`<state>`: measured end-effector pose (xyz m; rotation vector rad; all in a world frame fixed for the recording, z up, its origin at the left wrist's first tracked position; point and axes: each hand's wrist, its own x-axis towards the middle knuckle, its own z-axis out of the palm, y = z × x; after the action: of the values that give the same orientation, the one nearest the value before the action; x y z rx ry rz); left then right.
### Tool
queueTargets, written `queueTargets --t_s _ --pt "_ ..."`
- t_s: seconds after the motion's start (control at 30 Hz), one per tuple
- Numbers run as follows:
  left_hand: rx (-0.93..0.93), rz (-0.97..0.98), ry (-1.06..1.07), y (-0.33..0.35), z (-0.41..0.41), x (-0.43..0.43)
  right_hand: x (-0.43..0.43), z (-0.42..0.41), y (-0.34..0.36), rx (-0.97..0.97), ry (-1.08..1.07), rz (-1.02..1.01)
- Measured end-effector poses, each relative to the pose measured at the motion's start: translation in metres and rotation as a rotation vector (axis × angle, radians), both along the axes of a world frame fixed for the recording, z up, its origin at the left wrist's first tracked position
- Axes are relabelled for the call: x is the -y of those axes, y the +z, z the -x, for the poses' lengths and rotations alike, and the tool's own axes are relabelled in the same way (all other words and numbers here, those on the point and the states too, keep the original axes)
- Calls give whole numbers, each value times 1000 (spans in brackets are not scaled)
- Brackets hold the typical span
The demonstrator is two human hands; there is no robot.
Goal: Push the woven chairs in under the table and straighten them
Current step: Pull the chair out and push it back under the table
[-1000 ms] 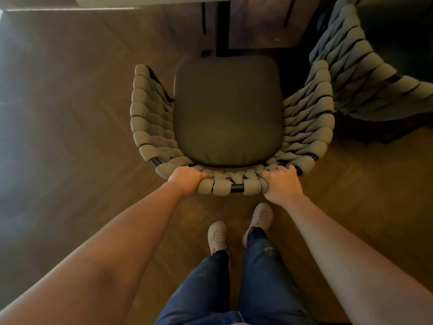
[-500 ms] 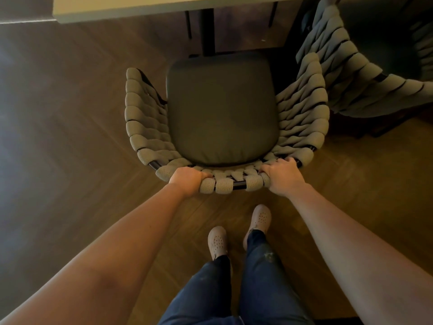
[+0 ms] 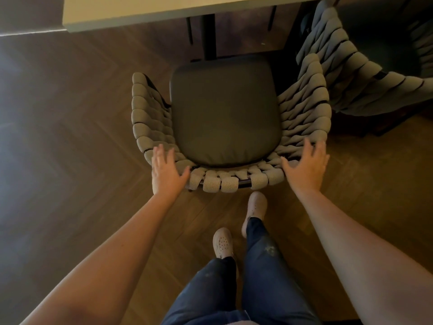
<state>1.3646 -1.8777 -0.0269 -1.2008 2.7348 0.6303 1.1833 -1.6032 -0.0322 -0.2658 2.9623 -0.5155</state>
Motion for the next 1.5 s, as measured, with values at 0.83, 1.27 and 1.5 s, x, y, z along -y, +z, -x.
queueTargets --t_s 0.83,1.27,1.5 --pt "-282 -1128 1215 2 39 -4 13 53 6 726 -1015 776" --pt "-326 -1135 1301 9 119 -39 3 151 11 677 -871 741" --pt "-305 -1009 1264 8 151 -2 29 172 8 769 -801 764"
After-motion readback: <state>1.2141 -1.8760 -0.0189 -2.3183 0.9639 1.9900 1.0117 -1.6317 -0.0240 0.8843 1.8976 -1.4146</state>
